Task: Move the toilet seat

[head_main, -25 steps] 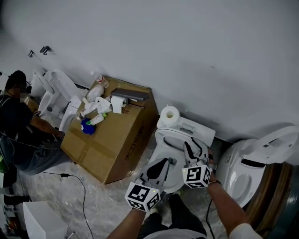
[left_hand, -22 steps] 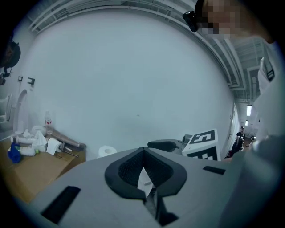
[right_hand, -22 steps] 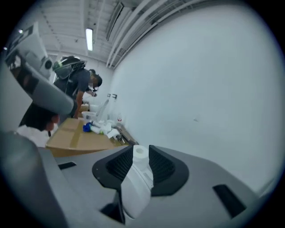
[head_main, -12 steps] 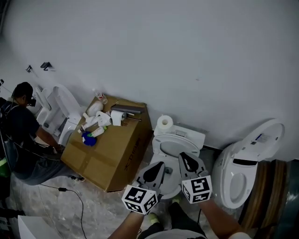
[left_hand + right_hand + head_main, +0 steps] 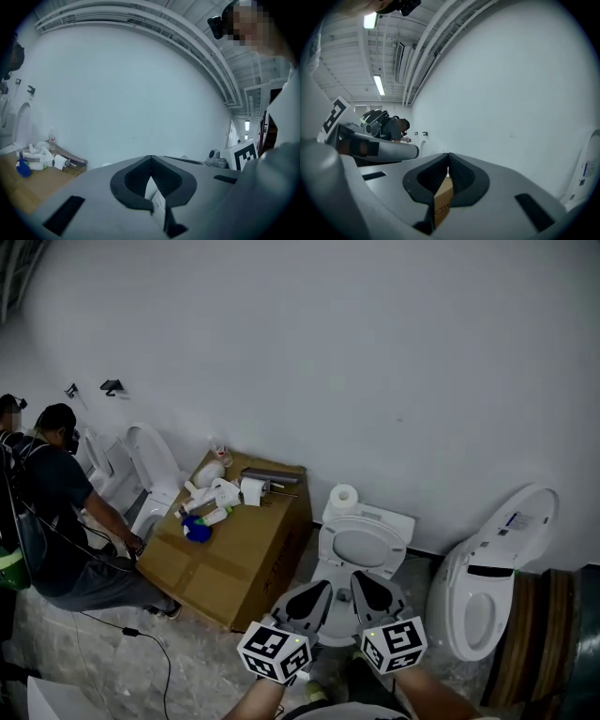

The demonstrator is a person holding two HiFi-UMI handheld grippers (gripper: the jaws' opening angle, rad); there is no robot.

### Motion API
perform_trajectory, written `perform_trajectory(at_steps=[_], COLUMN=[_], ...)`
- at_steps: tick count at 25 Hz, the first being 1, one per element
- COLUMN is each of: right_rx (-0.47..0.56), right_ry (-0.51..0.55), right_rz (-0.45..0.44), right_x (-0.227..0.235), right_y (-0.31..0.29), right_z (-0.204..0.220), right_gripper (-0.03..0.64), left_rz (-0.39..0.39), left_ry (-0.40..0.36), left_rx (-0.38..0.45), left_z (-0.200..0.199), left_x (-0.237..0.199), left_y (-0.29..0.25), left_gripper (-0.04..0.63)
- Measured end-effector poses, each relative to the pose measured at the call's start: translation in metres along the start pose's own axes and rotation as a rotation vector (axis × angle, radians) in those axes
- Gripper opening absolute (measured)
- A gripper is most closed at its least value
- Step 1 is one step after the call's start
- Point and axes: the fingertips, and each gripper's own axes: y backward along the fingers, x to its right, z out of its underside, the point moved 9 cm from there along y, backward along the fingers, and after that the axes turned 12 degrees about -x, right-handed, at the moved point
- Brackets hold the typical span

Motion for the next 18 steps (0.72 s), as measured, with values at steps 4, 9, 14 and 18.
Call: perform_trajectory(at_steps=[4, 9, 14, 18], right_rx=[0.007, 0.013, 0.042, 0.045], right_ry=[0.015, 0.038, 0.062, 0.076], right_rz=[-0.02, -0.02, -0.002, 0.008], right_x=[-0.03, -0.054, -0.069, -0.074], right_y=[0.013, 0.028, 0.042, 0.047], right_z=[-0.002, -0.003, -0.009, -0.012], right_gripper=[0.017, 0.015, 0.015, 0.015], left_rz=[-0.002, -0.003, 0.008, 0.013], left_ry=[-0.017, -0.041, -0.072, -0.08], left_rx=[0.023, 0.038, 0.06, 0.065], left_z=[-0.005, -0.007, -0.01, -0.01], left_x=[0.004, 0.013, 0.021, 0.025], left_y=[0.03, 0.056, 0.072, 0.079], left_gripper=[0.009, 0.009, 0.009, 0.009])
